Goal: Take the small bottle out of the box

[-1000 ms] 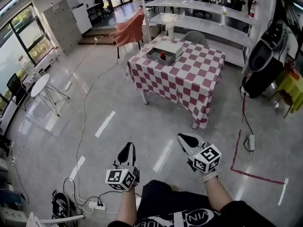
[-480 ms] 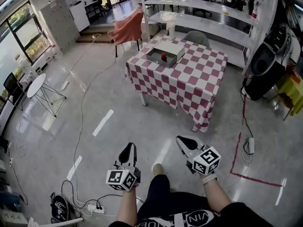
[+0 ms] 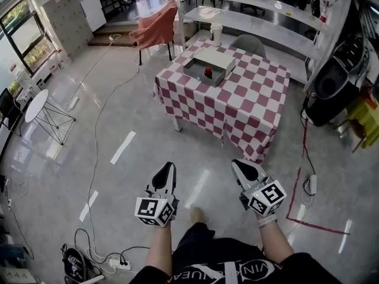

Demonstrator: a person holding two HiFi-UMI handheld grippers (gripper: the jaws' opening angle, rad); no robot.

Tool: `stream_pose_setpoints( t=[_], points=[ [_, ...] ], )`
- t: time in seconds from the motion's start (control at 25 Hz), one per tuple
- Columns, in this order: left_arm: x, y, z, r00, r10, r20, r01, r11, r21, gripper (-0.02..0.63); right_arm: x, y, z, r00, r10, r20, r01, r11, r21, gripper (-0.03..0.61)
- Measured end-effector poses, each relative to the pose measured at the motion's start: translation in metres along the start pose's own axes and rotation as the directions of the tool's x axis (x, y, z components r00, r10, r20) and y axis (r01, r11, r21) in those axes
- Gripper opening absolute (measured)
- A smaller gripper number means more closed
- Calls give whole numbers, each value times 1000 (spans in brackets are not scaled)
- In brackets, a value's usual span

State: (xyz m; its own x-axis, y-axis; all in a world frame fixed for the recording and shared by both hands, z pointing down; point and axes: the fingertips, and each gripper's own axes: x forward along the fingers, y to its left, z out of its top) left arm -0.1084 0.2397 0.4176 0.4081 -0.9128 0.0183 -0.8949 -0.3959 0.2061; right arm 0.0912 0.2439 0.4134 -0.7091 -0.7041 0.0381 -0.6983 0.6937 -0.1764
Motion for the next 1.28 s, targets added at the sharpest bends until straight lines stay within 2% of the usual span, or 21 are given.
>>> stream_pose_setpoints(
  t=[0.44, 0.92, 1.28],
  points=[
    [65, 55, 3, 998, -38, -47, 38, 999, 13, 28, 68, -40, -5, 996, -81, -27, 82, 996, 29, 5],
    [108, 92, 0, 993, -96, -73, 97, 995, 21, 28, 123, -58, -14, 994, -101, -35, 102, 994, 49, 5],
    [107, 124, -7, 994, -59, -91, 59, 998, 2, 28, 155, -62, -19, 995, -82, -59, 85, 995, 60, 5]
  ],
)
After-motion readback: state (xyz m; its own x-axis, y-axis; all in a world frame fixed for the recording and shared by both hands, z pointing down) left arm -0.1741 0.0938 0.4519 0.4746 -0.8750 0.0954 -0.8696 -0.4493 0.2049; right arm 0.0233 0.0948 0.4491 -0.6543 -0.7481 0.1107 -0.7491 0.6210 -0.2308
